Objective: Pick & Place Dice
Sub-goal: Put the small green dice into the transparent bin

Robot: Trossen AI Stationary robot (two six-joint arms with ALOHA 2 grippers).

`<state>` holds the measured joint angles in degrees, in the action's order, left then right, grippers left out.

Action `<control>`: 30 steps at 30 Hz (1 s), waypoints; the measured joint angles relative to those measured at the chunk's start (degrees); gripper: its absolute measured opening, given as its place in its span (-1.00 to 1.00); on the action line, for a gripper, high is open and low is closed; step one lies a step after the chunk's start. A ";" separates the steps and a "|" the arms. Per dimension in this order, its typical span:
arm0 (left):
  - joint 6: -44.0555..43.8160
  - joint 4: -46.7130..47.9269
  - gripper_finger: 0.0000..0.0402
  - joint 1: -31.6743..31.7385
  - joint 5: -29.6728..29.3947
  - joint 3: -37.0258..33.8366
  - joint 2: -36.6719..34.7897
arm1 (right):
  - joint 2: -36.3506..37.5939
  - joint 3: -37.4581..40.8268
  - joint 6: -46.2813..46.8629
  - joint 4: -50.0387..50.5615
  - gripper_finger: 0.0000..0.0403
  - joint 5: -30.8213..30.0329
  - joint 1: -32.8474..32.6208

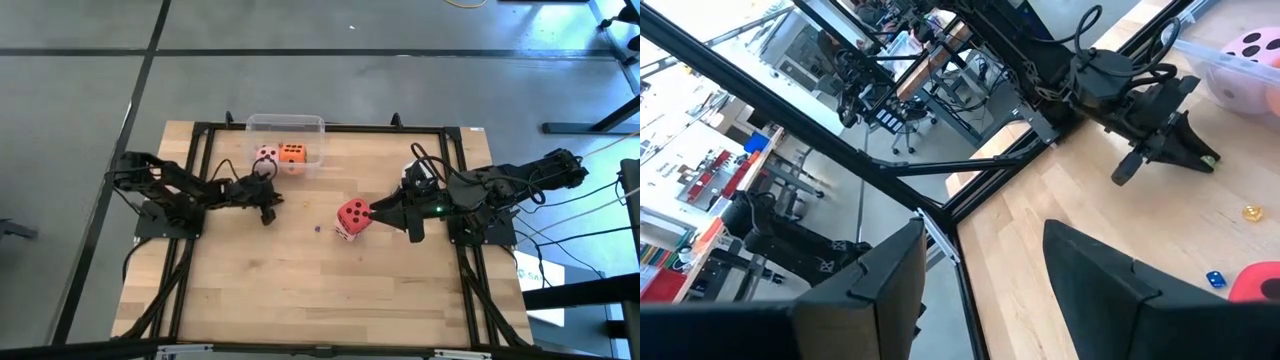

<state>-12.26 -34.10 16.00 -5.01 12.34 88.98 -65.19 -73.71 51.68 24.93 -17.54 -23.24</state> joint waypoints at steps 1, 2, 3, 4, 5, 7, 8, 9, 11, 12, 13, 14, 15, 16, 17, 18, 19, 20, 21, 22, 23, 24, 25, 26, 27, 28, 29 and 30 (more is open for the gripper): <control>-0.80 -0.22 -0.93 -0.31 0.71 -0.02 0.01 | 0.00 0.00 -0.22 0.00 0.00 0.00 0.00; -1.59 -0.75 -0.93 -0.77 1.12 -0.01 0.01 | 0.00 0.00 -0.55 -0.01 0.00 0.00 -0.01; -2.54 -1.26 -0.93 -1.26 1.34 0.06 0.01 | 0.00 0.00 -0.72 -0.02 0.00 0.02 0.00; -3.78 -1.58 -0.93 -1.89 1.37 0.34 0.01 | 0.00 0.00 -0.75 0.00 0.00 0.01 0.00; -5.22 -1.67 -0.93 -2.57 1.52 0.81 0.01 | 0.00 0.00 -0.98 0.00 0.00 0.02 0.00; -7.79 -1.94 -0.93 -4.17 2.49 2.19 -0.06 | 0.00 0.00 -1.13 -0.02 0.00 0.00 0.00; -8.56 -2.09 -0.93 -5.10 3.48 3.08 -0.27 | 0.00 0.00 -1.13 0.00 0.00 0.02 0.00; -9.05 -2.34 -0.93 -6.15 4.49 4.06 -0.51 | 0.00 0.00 -1.13 0.00 0.00 0.01 0.00; -9.34 -1.48 -0.93 -8.20 7.20 5.99 -1.26 | 0.00 0.00 -1.35 0.00 0.00 0.02 0.00; -9.01 -1.21 -0.93 -9.19 7.77 7.16 -1.93 | 0.00 0.00 -1.56 -0.01 0.00 0.02 0.00; -8.53 -1.28 -0.93 -10.06 8.49 8.58 -2.51 | 0.00 0.00 -1.75 0.00 0.00 0.02 0.00; -8.09 -1.22 -0.93 -10.87 9.09 9.91 -3.25 | 0.00 0.00 -2.12 0.00 0.00 0.04 0.00; -7.71 -0.49 -0.93 -11.58 9.06 11.22 -4.01 | 0.00 0.00 -2.52 -0.02 0.00 0.04 0.00; -7.42 0.52 -0.93 -12.23 9.02 12.53 -4.59 | 0.00 0.00 -2.72 0.00 0.00 0.04 0.00; -6.80 1.90 -0.93 -12.75 8.83 13.70 -5.08 | 0.00 0.00 -2.86 0.02 0.00 0.05 0.00; -6.13 3.66 -0.93 -13.43 8.50 14.95 -5.76 | 0.00 0.00 -2.88 -0.01 0.00 0.04 0.00; -5.29 5.63 -0.93 -14.09 7.96 16.22 -6.60 | 0.00 0.00 -2.90 -0.02 0.00 0.04 0.00; -4.52 7.58 -0.93 -14.69 7.16 17.66 -7.50 | 0.00 0.00 -3.04 0.00 0.00 0.04 0.00; -3.80 9.84 -0.93 -15.17 6.07 19.08 -8.54 | 0.00 0.00 -3.23 0.00 0.00 0.03 0.00; -2.97 12.88 -0.93 -15.61 5.00 20.37 -9.64 | 0.00 0.00 -3.32 0.00 0.00 0.02 0.00; -1.96 15.76 -0.93 -15.94 3.72 21.57 -10.55 | 0.00 0.00 -3.32 -0.02 0.00 0.02 0.00; -0.77 18.35 -0.93 -16.13 2.75 22.81 -11.45 | 0.00 0.00 -3.34 0.00 0.00 0.02 0.00; 0.50 20.82 -0.93 -16.23 2.01 23.97 -12.38 | 0.00 0.00 -3.39 0.00 0.00 0.02 0.00; 1.70 22.74 -0.93 -16.30 1.57 24.98 -13.51 | 0.00 0.00 -3.71 0.00 0.00 0.02 0.00; 2.75 24.48 -0.93 -16.30 1.12 26.17 -14.67 | 0.00 0.00 -3.96 -0.02 0.00 0.02 0.00; 3.75 25.81 -0.93 -16.30 0.40 27.37 -15.65 | 0.00 0.00 -4.16 -0.01 0.00 0.02 0.00; 4.71 27.20 -0.93 -16.30 -0.50 28.44 -16.68 | 0.00 0.00 -4.17 0.00 0.00 0.02 0.00; 5.62 28.89 -0.93 -16.27 -1.56 29.29 -17.78 | 0.00 0.00 -4.17 0.00 0.00 0.02 0.00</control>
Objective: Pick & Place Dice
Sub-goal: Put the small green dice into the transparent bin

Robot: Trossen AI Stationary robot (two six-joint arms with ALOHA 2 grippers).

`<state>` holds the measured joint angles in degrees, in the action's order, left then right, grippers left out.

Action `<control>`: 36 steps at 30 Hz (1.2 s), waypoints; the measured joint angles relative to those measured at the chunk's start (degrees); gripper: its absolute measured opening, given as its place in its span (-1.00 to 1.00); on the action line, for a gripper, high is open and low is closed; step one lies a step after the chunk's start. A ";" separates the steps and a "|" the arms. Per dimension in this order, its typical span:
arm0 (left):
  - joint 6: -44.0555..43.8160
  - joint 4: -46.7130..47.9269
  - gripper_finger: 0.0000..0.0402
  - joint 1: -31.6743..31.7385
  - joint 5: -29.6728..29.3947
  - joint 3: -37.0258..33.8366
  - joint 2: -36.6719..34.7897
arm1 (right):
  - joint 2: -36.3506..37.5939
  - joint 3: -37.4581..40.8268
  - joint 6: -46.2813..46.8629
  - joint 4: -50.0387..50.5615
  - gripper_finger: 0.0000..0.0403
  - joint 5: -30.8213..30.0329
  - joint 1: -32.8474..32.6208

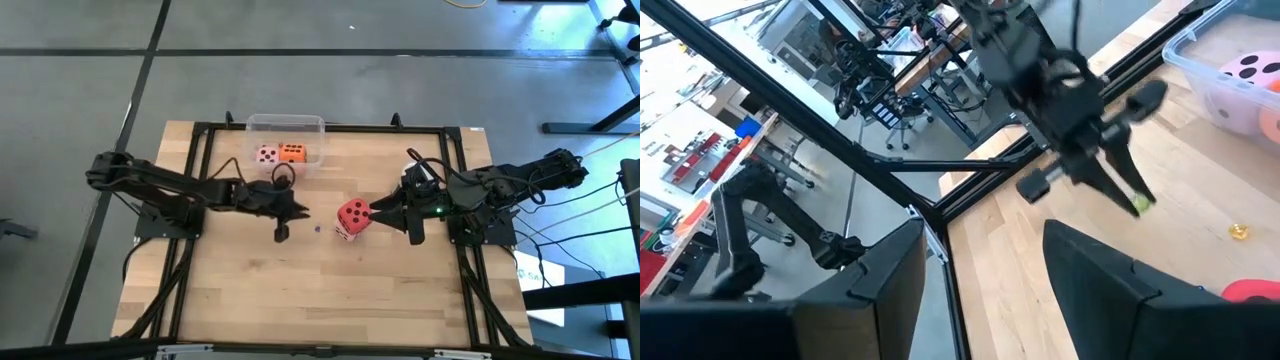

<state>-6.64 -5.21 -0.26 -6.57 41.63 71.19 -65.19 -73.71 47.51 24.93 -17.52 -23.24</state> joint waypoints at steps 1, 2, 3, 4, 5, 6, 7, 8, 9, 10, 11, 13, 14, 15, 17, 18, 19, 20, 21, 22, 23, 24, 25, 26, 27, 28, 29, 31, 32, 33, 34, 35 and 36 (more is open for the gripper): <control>0.73 1.63 -0.93 0.14 -1.04 0.80 -0.97 | 0.00 0.00 0.00 -0.02 0.00 0.00 0.00; 1.24 2.91 -0.93 0.45 -1.84 1.70 -1.90 | 0.00 0.00 0.00 0.00 0.00 0.00 0.00; 1.31 4.52 -0.93 0.86 -2.94 2.74 -2.84 | 0.00 0.00 -0.02 0.00 0.00 0.00 0.00; 1.11 6.46 -0.93 1.47 -4.28 3.68 -3.88 | 0.00 0.00 -0.01 -0.01 0.00 -0.01 0.00; 0.50 8.62 -0.93 2.20 -5.74 4.56 -4.91 | 0.00 0.00 -0.02 -0.02 0.00 -0.01 0.00; -0.16 10.81 -0.93 3.03 -7.12 5.41 -5.88 | 0.00 0.00 -0.02 0.00 0.00 -0.01 0.00; -0.67 13.07 -0.93 4.03 -8.35 6.32 -6.70 | 0.00 0.00 -0.03 0.00 0.00 0.00 0.00; -0.91 15.36 -0.93 5.14 -9.22 7.21 -7.48 | 0.00 0.00 -0.14 -0.01 0.00 -0.01 0.00; -0.91 17.19 -0.93 6.40 -9.94 8.04 -8.28 | 0.00 0.00 -0.32 -0.02 0.00 -0.02 0.00; -0.63 18.39 -0.93 7.70 -10.50 8.85 -8.98 | 0.00 0.00 -0.46 0.00 0.00 -0.02 0.00; 0.29 18.73 -0.93 9.11 -10.82 9.56 -9.56 | 0.00 0.00 -0.66 0.00 0.00 0.00 0.00; 2.27 18.67 -0.93 12.45 -10.76 10.72 -10.07 | 0.00 0.00 -1.11 0.00 0.00 -0.02 0.00; 2.73 18.76 -0.93 14.43 -9.92 11.26 -10.06 | 0.00 0.00 -1.30 -0.02 0.00 -0.02 0.00; 2.83 19.01 -0.93 16.69 -8.57 11.76 -9.86 | 0.00 0.00 -1.43 -0.02 0.00 -0.02 0.00; 2.83 19.17 -0.93 21.81 -4.16 12.44 -8.83 | 0.00 0.00 -1.53 -0.05 0.00 -0.02 0.00; 2.83 19.17 -0.93 24.33 -1.22 12.60 -8.12 | 0.00 0.00 -1.53 -0.14 0.00 -0.04 0.00; 2.80 19.18 -0.93 27.04 1.83 12.65 -7.28 | 0.00 0.00 -1.53 -0.34 0.00 -0.04 0.00; 2.64 19.22 -0.93 29.69 4.92 12.65 -6.37 | 0.00 0.00 -1.53 -0.60 0.00 -0.02 0.00; 2.03 19.25 -0.93 32.29 7.85 12.65 -5.40 | 0.02 0.00 -1.53 -0.86 0.00 -0.04 0.00; 1.01 19.27 -0.93 35.02 10.72 12.65 -4.37 | 0.02 0.00 -1.53 -1.12 0.00 -0.04 0.00; 0.31 19.23 -0.93 37.53 13.55 12.65 -3.32 | 0.02 0.00 -1.53 -1.39 0.00 -0.04 0.00; -0.04 19.26 -0.93 39.93 16.64 12.65 -2.25 | 0.02 0.00 -1.53 -1.71 0.00 -0.04 0.00; -0.06 19.29 -0.93 42.12 19.26 12.65 -1.24 | 0.02 0.00 -1.51 -1.97 0.00 -0.04 0.00; -0.08 19.60 -0.93 43.78 21.13 12.65 -0.29 | 0.02 0.00 -1.49 -2.20 0.00 -0.04 0.00; -0.07 21.05 -0.93 45.11 22.21 12.96 0.67 | 0.02 0.00 -1.49 -2.35 0.00 -0.03 0.00; 0.45 23.56 -0.93 46.16 22.59 13.83 1.72 | 0.02 0.00 -1.47 -2.41 0.00 -0.04 0.00; 1.76 26.82 -0.93 46.83 22.56 15.26 2.93 | 0.02 0.00 -1.21 -2.40 0.00 -0.04 0.00; 5.88 34.14 -0.93 47.44 21.44 18.99 5.52 | 0.02 0.00 -0.47 -2.43 0.00 -0.03 0.00; 8.31 38.10 -0.94 47.46 20.58 21.27 7.01 | 0.02 0.00 -0.37 -2.43 0.00 -0.04 0.00; 10.69 41.59 -0.94 47.41 19.33 23.60 8.42 | 0.02 0.00 -0.37 -2.43 0.00 -0.06 0.00; 12.97 44.49 -0.94 47.25 17.97 25.84 9.85 | 0.02 0.00 -0.37 -2.46 0.00 -0.24 0.00; 15.19 47.28 -0.94 47.12 16.98 28.21 11.32 | 0.02 0.00 -0.36 -2.49 0.00 -0.69 0.00; 17.33 49.91 -0.94 46.91 16.17 30.39 12.79 | 0.02 0.00 -0.35 -2.50 0.00 -1.19 0.00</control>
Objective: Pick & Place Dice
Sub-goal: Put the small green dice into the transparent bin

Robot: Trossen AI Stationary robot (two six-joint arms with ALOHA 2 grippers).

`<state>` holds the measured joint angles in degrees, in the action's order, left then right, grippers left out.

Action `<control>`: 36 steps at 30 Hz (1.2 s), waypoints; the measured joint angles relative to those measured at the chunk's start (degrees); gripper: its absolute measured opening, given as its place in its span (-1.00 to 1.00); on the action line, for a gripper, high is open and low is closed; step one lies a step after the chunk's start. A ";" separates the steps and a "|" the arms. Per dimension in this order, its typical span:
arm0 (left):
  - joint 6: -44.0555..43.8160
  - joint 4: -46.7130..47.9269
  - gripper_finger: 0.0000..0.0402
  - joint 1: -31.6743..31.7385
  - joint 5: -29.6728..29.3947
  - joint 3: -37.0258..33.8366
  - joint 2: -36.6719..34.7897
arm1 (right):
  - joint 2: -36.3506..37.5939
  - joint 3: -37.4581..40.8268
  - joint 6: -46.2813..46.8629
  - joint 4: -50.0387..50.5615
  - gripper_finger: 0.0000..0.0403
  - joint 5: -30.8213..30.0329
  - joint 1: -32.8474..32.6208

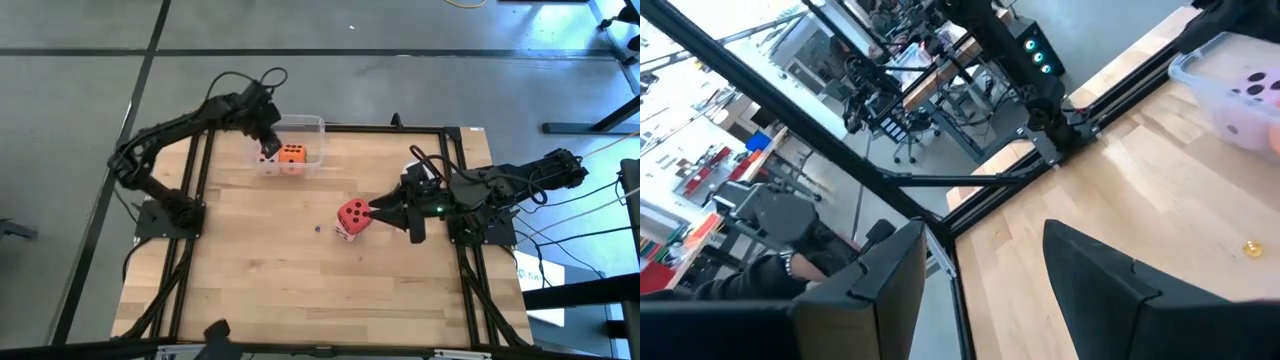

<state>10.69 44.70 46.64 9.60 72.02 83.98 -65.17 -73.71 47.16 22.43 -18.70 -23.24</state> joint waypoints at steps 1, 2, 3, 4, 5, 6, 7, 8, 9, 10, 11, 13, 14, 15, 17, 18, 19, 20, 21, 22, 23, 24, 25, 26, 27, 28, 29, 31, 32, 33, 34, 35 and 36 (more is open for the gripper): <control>1.85 2.38 -0.94 -0.11 -0.58 2.10 1.48 | 0.00 0.00 0.00 -0.03 0.00 -0.21 0.00; 3.25 4.50 -0.94 -0.15 -1.03 3.98 2.92 | 0.00 0.00 0.00 -0.06 0.00 -0.31 0.00; 4.40 6.43 -0.94 -0.16 -1.29 5.75 4.39 | 0.00 0.00 0.00 -0.06 0.00 -0.37 0.00; 5.34 7.93 -0.94 -0.16 -1.48 7.31 5.82 | 0.00 0.00 0.00 -0.08 0.00 -0.37 0.00; 6.24 8.91 -0.94 -0.19 -1.80 8.52 7.13 | 0.00 0.00 0.02 -0.08 0.00 -0.37 0.00; 7.04 10.11 -0.94 -0.47 -2.46 9.62 8.45 | 0.00 0.00 0.02 -0.08 0.00 -0.37 0.00; 7.79 11.51 -0.94 -0.86 -3.79 10.62 9.67 | 0.00 0.00 0.05 -0.08 0.00 -0.37 0.00; 8.49 12.81 -0.94 -1.36 -5.69 11.45 10.86 | 0.00 0.00 0.14 -0.08 0.00 -0.37 0.00; 9.31 14.07 -0.94 -2.03 -8.03 12.19 11.89 | 0.00 0.00 0.15 -0.08 0.00 -0.37 0.00; 10.12 15.13 -0.94 -2.80 -10.24 12.67 12.68 | 0.00 0.00 0.15 -0.08 0.00 -0.37 0.00; 11.06 15.88 -0.94 -3.61 -12.06 12.95 13.33 | 0.00 0.00 0.15 -0.08 0.00 -0.37 0.00; 12.63 16.70 -0.94 -5.07 -14.34 13.08 14.33 | 0.00 0.00 0.15 -0.07 0.00 -0.37 0.00; 13.38 17.15 -0.94 -5.71 -14.79 13.08 14.80 | 0.00 0.00 0.15 -0.08 0.00 -0.37 0.00; 13.83 17.40 -0.94 -6.36 -15.09 13.08 15.24 | 0.00 0.00 0.19 -0.08 0.00 -0.37 0.00; 13.98 17.25 -0.94 -7.29 -15.48 13.08 15.76 | 0.00 0.00 0.37 -0.06 0.00 -0.47 0.00; 13.98 17.29 -0.94 -7.58 -15.53 13.08 15.78 | 0.00 0.00 0.37 -0.07 0.00 -0.74 0.00; 13.98 17.26 -0.94 -7.77 -15.53 13.08 15.76 | 0.00 0.00 0.37 -0.08 0.00 -0.93 0.00; 13.98 17.15 -0.94 -7.97 -15.59 13.08 15.73 | 0.00 0.00 0.37 -0.08 0.00 -1.02 0.00; 13.98 17.10 -0.94 -8.15 -15.64 13.08 15.72 | 0.00 0.00 0.37 -0.08 0.00 -1.00 0.00; 13.97 17.11 -0.94 -8.28 -15.62 13.08 15.72 | 0.00 0.00 0.37 -0.08 0.00 -1.02 0.00; 13.97 17.17 -0.94 -8.31 -15.62 13.08 15.72 | 0.00 0.00 0.37 -0.08 0.00 -1.00 0.00; 13.95 17.21 -0.93 -8.31 -15.62 13.08 15.72 | 0.00 0.00 0.37 -0.08 0.00 -1.00 0.00; 13.95 17.21 -0.93 -8.31 -15.62 13.08 15.72 | 0.00 0.00 0.37 -0.08 0.00 -1.00 0.00; 13.99 17.19 -0.93 -8.30 -15.62 13.08 15.72 | 0.00 0.00 0.37 -0.08 0.00 -1.00 0.00; 14.00 17.11 -0.93 -8.29 -15.62 13.08 15.72 | 0.00 0.00 0.37 -0.08 0.00 -1.00 0.00; 14.00 16.91 -0.94 -8.29 -15.61 13.08 15.72 | 0.00 0.00 0.37 -0.08 0.00 -1.00 0.00; 13.99 16.64 -0.94 -8.29 -15.60 13.08 15.72 | 0.00 0.00 0.37 -0.08 0.00 -1.00 0.00; 13.93 16.42 -0.94 -8.29 -15.58 13.08 15.72 | 0.00 0.00 0.36 -0.08 0.00 -1.00 0.00; 13.70 16.42 -0.93 -8.29 -15.60 13.08 15.72 | 0.00 0.00 0.37 -0.08 0.00 -1.00 0.00; 13.25 16.42 -0.92 -8.29 -15.60 13.08 15.72 | 0.00 0.00 0.37 -0.08 0.00 -1.00 0.00; 12.70 16.38 -0.90 -8.29 -15.68 13.08 15.72 | 0.00 0.00 0.37 -0.08 0.00 -1.00 0.00; 12.21 16.38 -0.88 -8.29 -15.79 13.08 15.72 | 0.00 0.00 0.39 -0.08 0.00 -1.00 0.00; 11.80 16.38 -0.84 -8.29 -15.87 13.08 15.72 | 0.00 0.00 0.41 -0.08 0.00 -1.00 0.00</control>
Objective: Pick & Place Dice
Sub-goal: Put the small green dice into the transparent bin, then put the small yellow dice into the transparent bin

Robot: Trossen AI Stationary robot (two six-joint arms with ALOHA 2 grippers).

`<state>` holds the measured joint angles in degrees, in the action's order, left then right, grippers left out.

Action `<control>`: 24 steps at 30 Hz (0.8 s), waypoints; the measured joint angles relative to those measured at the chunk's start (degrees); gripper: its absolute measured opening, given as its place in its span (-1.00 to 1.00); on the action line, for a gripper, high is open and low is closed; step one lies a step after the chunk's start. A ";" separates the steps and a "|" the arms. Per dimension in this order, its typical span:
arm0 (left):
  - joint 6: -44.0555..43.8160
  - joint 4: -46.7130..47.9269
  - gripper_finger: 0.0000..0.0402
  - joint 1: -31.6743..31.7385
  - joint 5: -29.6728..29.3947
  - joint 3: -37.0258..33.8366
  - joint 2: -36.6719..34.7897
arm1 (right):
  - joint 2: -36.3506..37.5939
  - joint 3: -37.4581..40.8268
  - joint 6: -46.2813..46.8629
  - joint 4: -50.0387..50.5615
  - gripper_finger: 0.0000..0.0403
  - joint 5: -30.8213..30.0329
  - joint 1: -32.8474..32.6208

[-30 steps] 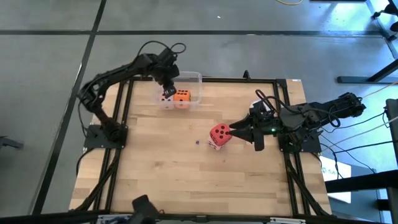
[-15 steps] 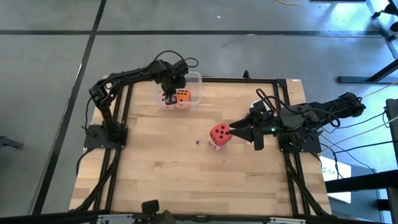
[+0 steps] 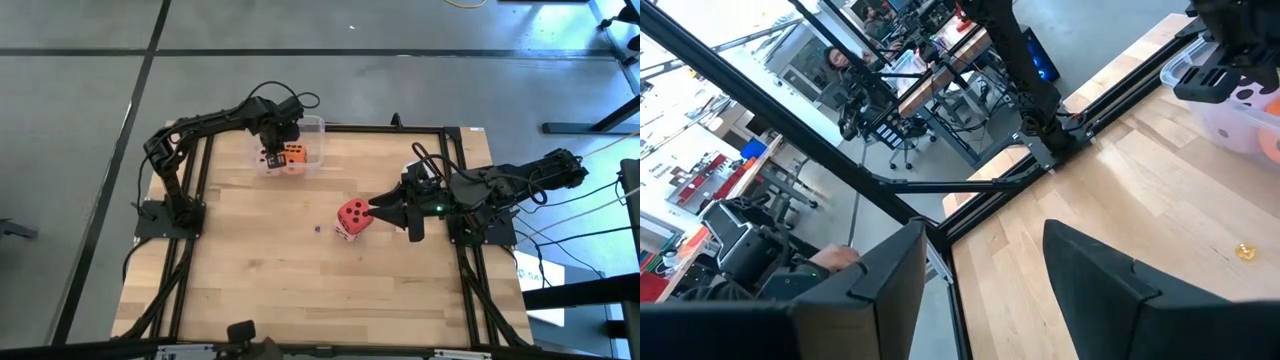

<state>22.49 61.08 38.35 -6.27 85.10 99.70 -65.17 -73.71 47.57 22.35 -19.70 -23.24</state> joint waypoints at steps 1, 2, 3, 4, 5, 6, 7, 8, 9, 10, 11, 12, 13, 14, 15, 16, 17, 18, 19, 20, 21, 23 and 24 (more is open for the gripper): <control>-0.14 0.00 -0.80 0.00 -0.01 0.00 0.00 | 0.00 0.00 0.00 0.00 0.00 0.00 0.00; 0.08 0.00 -0.75 0.00 -0.01 0.00 0.00 | 0.00 0.00 0.00 0.00 0.00 0.00 0.00; 0.83 0.00 -0.70 0.00 -0.01 0.00 -0.02 | 0.00 0.00 0.00 -0.01 0.00 0.00 0.00; 1.79 0.03 -0.63 0.00 0.11 0.00 -0.01 | 0.00 0.00 0.02 -0.02 0.00 0.00 0.00; 2.76 0.11 -0.57 0.00 0.56 0.00 -0.02 | 0.00 0.00 0.03 -0.02 0.00 0.00 0.00; 3.65 0.18 -0.49 0.00 1.29 0.00 0.00 | 0.00 0.00 0.25 -0.02 0.00 0.00 0.00; 4.37 0.20 -0.42 0.00 1.69 0.00 -0.02 | 0.00 0.00 0.66 -0.02 0.00 0.00 0.00; 4.95 0.17 -0.34 0.00 1.69 0.00 -0.02 | 0.00 0.00 1.14 -0.02 0.00 0.00 0.00; 5.45 0.18 -0.27 -0.01 1.45 0.00 -0.02 | 0.00 0.00 1.36 -0.04 0.00 0.02 0.00; 5.81 0.17 -0.20 -0.02 0.90 0.00 -0.02 | 0.00 0.00 1.46 -0.04 0.00 0.00 0.00; 5.96 0.12 -0.13 0.00 0.14 0.00 -0.02 | 0.00 0.00 1.47 -0.04 0.00 -0.02 0.00; 5.97 0.04 -0.07 0.00 -0.45 0.00 -0.02 | 0.00 0.00 1.47 -0.04 0.00 -0.20 0.00; 5.91 0.00 -0.02 0.00 -1.03 0.00 -0.02 | 0.00 0.00 1.47 -0.04 0.00 -0.56 0.00; 5.64 0.00 0.03 0.02 -1.44 0.00 -0.02 | 0.00 0.00 1.47 -0.04 0.00 -0.80 0.00; 5.12 0.00 0.07 0.02 -1.67 0.00 -0.02 | 0.00 0.00 1.47 -0.04 0.00 -1.08 0.00; 4.45 -0.04 0.10 0.02 -1.72 0.00 -0.02 | 0.00 0.00 1.47 -0.05 0.00 -1.46 0.00; 3.34 -0.17 0.13 0.02 -1.74 -0.01 -0.02 | 0.00 0.00 1.49 -0.06 0.00 -1.83 0.00; 1.92 -0.50 0.15 0.05 -1.74 -0.02 -0.02 | 0.00 0.00 1.47 -0.06 0.00 -2.07 0.00; 0.38 -0.96 0.16 0.21 -1.72 -0.02 -0.02 | 0.00 0.00 1.47 -0.06 0.00 -2.23 0.00; -1.60 -1.31 0.17 0.43 -1.29 -0.02 -0.02 | 0.00 0.00 1.47 -0.04 0.00 -2.28 0.00; -3.70 -1.30 0.18 0.81 -0.06 0.10 -0.02 | 0.00 0.00 1.47 -0.07 0.00 -2.38 0.00; -7.27 -1.69 0.18 2.01 3.59 0.51 -0.03 | 0.00 0.00 1.47 -0.07 0.00 -2.38 0.00; -8.71 -2.03 0.18 2.50 4.45 0.66 -0.04 | 0.00 0.00 1.47 -0.08 0.00 -2.38 0.00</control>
<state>13.78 59.04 40.85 -1.83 85.76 99.66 -65.17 -73.71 49.04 22.26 -22.09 -23.24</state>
